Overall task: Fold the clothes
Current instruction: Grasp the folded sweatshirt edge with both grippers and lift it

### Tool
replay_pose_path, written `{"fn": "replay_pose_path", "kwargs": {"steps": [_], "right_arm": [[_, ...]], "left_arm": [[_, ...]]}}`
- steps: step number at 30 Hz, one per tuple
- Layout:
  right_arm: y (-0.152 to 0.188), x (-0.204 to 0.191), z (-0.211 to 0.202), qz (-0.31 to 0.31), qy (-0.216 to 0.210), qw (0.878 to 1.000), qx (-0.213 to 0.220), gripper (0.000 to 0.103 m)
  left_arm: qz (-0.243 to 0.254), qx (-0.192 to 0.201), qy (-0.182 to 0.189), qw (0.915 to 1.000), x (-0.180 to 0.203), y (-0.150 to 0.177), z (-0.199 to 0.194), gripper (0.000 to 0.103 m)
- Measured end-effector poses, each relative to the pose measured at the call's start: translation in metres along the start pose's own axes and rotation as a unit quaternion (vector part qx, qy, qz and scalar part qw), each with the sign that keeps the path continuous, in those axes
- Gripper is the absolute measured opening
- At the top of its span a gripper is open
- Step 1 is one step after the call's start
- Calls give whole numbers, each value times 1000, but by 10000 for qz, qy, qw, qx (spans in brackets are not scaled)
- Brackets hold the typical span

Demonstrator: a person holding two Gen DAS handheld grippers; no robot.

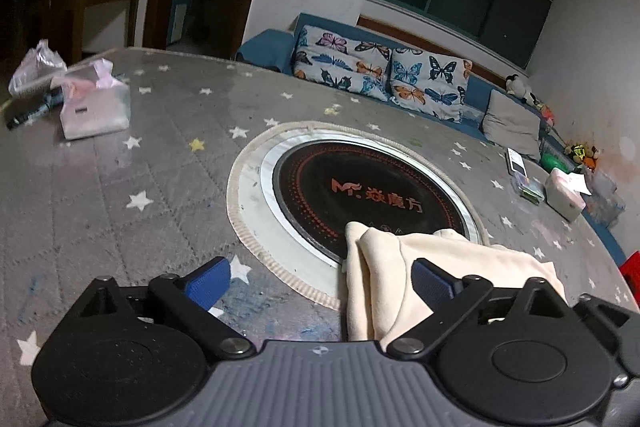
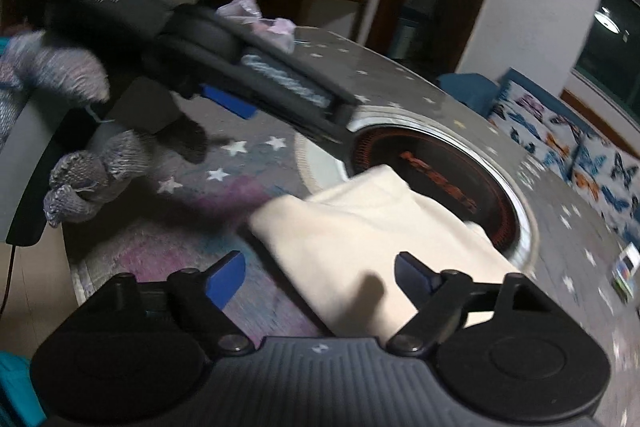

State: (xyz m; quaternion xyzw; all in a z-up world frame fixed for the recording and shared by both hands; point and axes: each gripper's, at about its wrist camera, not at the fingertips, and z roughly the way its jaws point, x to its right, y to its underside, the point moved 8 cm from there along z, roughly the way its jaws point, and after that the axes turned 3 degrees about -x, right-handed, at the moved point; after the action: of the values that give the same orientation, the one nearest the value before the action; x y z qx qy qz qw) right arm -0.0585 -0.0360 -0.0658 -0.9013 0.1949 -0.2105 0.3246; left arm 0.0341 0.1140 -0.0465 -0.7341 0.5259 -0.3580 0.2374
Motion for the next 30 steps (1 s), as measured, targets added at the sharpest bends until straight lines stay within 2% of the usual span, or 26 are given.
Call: {"fn": "replay_pose_path", "kwargs": {"steps": [4,6,8,12,13,15,18,24,27,30], "right_arm": [[-7,-10,13,-292,-1,9996,-53,62],[-8,-12,17,-342,-19,9994,-72,59],[-9,-14,19,-398,17,9992,-56,50],[-10,-6,16,-197,25,9998,9,29],[-11,-2,15,-95,-17,9999,38,20],[-11,6,11,180,-126,9997,115,14],[-12,19,2,567,-285,9976,274,10],[-9,47,-16,1128,-497,9909,544,8],[-8,54,-21,1264,-574,9884,619,8],[-7,54,-23,1236,-652,9881,644,8]], "left_arm": [[-203,-131,102,9997,-5,-2,7,94],[-309,-193,168,9992,-7,-2,10,94],[-428,-248,270,9984,-6,-2,11,94],[-685,-356,486,9958,-4,-2,13,93],[-787,-386,569,9945,-3,-2,13,93],[-993,-446,735,9913,-1,-2,13,93],[-1310,-549,945,9853,2,-2,14,93],[-2105,-858,1245,9658,1,3,27,93],[-2311,-1041,1427,9567,7,8,36,85],[-2427,-1170,1564,9502,15,12,45,70]]}}
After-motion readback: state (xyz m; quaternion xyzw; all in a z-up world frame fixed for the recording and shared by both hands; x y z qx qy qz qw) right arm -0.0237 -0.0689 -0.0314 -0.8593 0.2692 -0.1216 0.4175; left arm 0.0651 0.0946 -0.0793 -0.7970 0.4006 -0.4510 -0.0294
